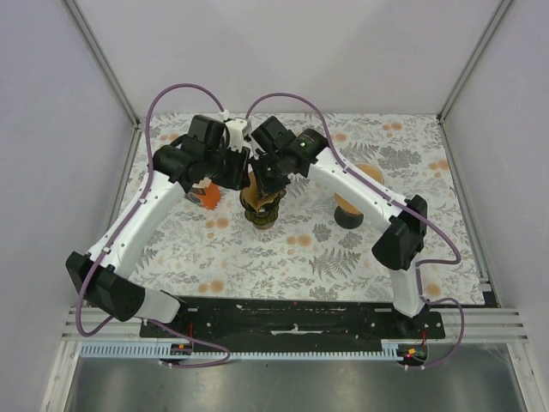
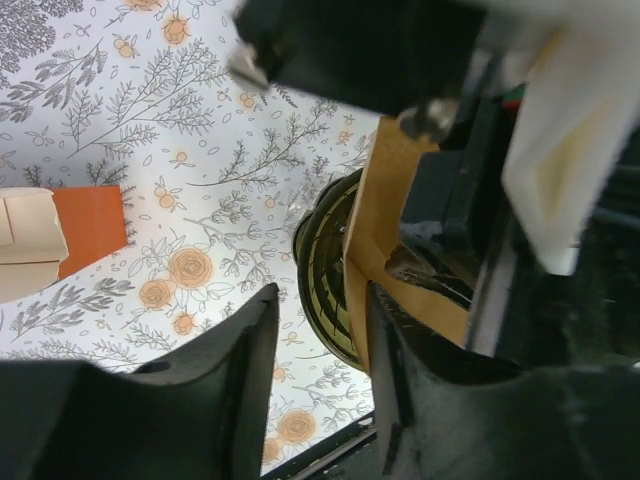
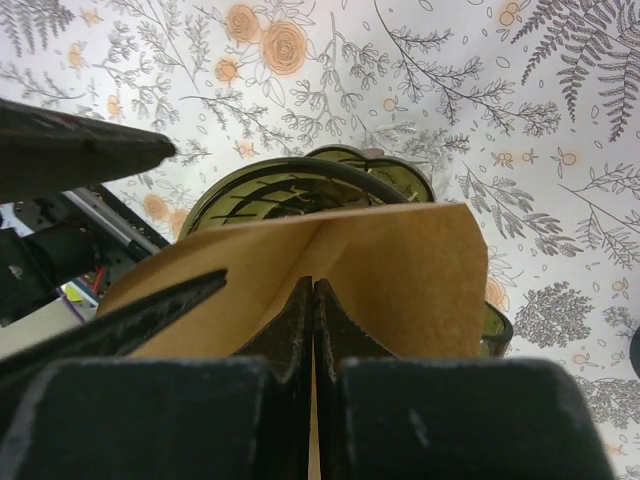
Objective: Place the coffee filter in the dripper
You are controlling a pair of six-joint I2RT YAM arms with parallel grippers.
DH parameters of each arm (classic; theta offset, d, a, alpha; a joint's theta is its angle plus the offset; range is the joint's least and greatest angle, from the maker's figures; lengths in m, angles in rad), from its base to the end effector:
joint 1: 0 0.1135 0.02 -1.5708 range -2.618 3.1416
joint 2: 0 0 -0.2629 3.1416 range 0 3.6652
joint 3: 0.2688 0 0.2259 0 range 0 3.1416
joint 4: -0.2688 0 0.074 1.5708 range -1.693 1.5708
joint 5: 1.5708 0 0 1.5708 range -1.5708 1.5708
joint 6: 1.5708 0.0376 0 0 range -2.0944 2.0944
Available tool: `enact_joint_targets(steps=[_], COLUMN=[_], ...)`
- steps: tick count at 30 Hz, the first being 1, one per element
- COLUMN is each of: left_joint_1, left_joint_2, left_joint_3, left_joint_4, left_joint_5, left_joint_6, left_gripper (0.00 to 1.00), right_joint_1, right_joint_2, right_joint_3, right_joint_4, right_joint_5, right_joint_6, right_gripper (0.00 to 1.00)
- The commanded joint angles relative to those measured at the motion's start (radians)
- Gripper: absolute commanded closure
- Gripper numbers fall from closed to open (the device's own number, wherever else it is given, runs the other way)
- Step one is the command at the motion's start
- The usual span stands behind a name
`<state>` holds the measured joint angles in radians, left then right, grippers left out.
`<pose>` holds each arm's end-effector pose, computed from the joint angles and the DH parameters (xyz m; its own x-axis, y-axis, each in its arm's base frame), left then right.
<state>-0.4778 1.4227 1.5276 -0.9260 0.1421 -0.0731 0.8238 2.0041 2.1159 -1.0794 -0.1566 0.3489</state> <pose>0.2349 -0.1276 0.3746 -0.6877 0.2747 -0.6720 0.4920 0.8570 -0.1531 0.2696 0.2998 0.3445 -0.7941 -0.3606 -0.4892 -0.5463 0.7763 0.3146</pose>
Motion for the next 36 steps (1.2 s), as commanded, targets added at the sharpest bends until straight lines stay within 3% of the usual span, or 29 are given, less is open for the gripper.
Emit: enact_joint_targets(steps=[1, 10, 23, 36], left_joint_1=[0.045, 0.114, 0.116, 0.116], left_joint_2=[-0.015, -0.044, -0.042, -0.024], left_joint_3=[0.058, 0.008, -0.124, -0.187], left_joint_4=[0.027, 0.024, 0.055, 0.111], left_joint_5=[0.114, 0.191, 0.205, 0.238], left_joint_6=[-0.073, -0.126, -0.083, -0.073], left_gripper=[0.50, 0.45, 0.58, 0.66], right_joint_1=[0.023, 0.055, 0.110, 0.112], right_joint_2=[0.036, 0.113, 0.193, 0.209], right_joint_3=[0.050, 0.119, 0.121, 0.033], right_joint_4=[-0.014, -0.048, -0.094, -0.047], right_joint_5=[0.042, 0.115, 0.232, 0.171], right_joint_6=[-0.057, -0.097, -0.168, -0.199], right_gripper=[1.00, 1.00, 1.00, 1.00])
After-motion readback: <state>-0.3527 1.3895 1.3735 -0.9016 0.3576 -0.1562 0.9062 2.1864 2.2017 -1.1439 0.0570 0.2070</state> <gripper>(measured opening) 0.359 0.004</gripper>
